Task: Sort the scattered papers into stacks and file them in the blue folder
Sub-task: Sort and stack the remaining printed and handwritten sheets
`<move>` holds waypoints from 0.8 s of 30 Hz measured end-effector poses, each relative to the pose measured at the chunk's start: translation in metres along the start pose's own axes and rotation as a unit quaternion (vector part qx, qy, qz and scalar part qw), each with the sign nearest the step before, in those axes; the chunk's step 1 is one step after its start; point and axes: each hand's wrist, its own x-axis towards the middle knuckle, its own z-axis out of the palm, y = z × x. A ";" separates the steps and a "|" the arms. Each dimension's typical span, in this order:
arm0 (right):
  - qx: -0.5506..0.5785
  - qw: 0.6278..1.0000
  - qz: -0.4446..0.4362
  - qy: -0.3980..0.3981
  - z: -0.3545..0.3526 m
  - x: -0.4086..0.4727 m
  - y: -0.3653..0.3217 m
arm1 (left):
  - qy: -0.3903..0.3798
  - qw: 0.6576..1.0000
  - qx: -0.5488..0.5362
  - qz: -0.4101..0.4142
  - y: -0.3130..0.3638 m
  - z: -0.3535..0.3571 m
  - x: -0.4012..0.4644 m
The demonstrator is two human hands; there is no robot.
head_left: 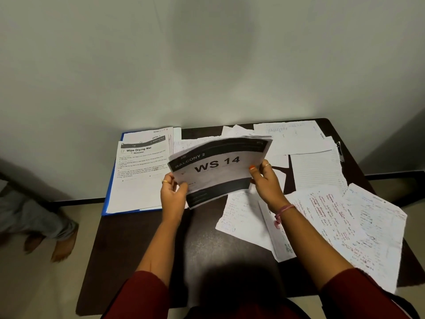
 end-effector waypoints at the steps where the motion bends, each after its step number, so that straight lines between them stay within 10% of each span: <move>1: 0.003 1.000 -0.003 -0.003 0.000 -0.001 0.000 | -0.002 1.000 0.005 0.003 0.000 -0.002 0.003; 24: -0.050 0.999 0.005 -0.020 0.007 0.005 0.002 | -0.063 0.997 -0.026 -0.022 -0.006 0.002 0.011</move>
